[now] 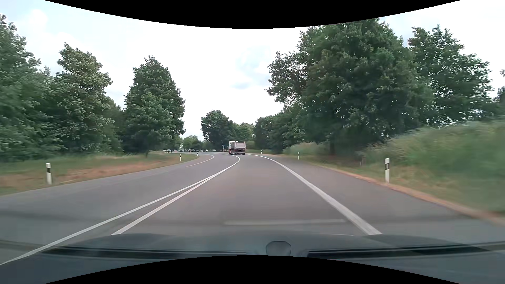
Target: Follow the waypoints while adhering to traffic rules and regulations
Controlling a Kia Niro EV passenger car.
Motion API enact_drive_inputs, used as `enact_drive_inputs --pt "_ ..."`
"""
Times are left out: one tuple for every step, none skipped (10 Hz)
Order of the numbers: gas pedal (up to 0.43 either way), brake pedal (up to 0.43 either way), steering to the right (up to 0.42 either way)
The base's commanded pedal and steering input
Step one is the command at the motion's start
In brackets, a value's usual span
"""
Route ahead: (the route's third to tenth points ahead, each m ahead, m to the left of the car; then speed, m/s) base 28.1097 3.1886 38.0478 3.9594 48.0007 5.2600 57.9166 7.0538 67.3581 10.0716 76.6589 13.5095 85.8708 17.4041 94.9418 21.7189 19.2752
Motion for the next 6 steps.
enact_drive_inputs --pt "0.150 0.000 -0.001" --pt "0.118 0.000 -0.003" --pt "0.087 0.000 -0.003" --pt "0.079 0.000 -0.003" --pt "0.079 0.000 -0.006" --pt "0.079 0.000 -0.009"
